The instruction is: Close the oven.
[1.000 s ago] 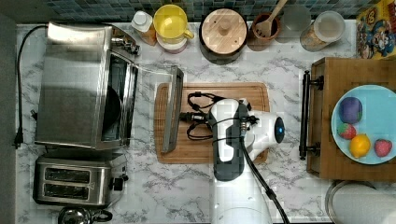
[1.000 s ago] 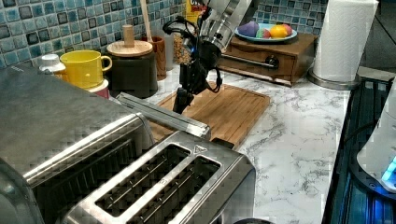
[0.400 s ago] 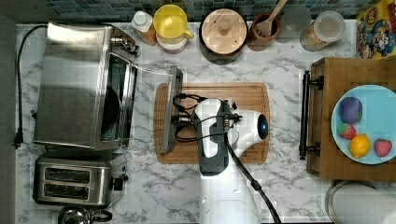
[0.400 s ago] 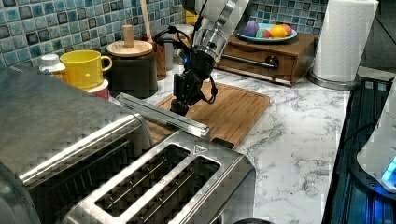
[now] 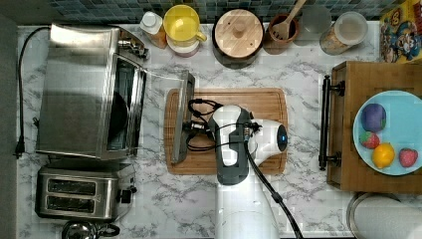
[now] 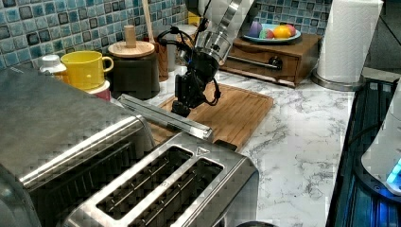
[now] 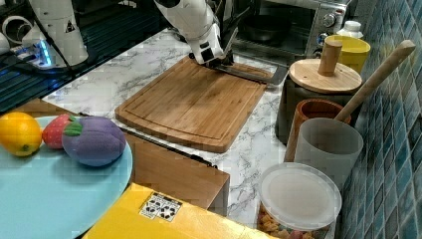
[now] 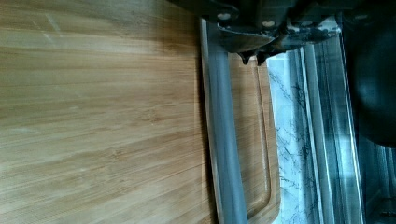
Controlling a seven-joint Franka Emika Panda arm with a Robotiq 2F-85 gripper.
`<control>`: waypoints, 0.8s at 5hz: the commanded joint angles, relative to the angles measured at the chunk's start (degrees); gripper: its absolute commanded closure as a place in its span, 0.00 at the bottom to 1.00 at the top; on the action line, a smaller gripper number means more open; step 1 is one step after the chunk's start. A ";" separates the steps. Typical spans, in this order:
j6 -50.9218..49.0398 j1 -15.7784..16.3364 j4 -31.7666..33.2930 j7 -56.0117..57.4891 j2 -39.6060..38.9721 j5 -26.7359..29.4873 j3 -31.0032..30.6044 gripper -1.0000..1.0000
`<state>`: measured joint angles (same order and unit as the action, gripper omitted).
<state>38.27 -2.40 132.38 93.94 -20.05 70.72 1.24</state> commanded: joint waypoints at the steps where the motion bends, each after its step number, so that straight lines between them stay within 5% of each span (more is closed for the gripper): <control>1: -2.35 4.67 -9.42 -3.15 6.27 2.84 -5.97 1.00; 4: -1.16 6.72 -12.23 -9.42 12.77 -0.42 -8.48 1.00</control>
<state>39.47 -2.64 133.17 93.44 -15.42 68.60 -1.11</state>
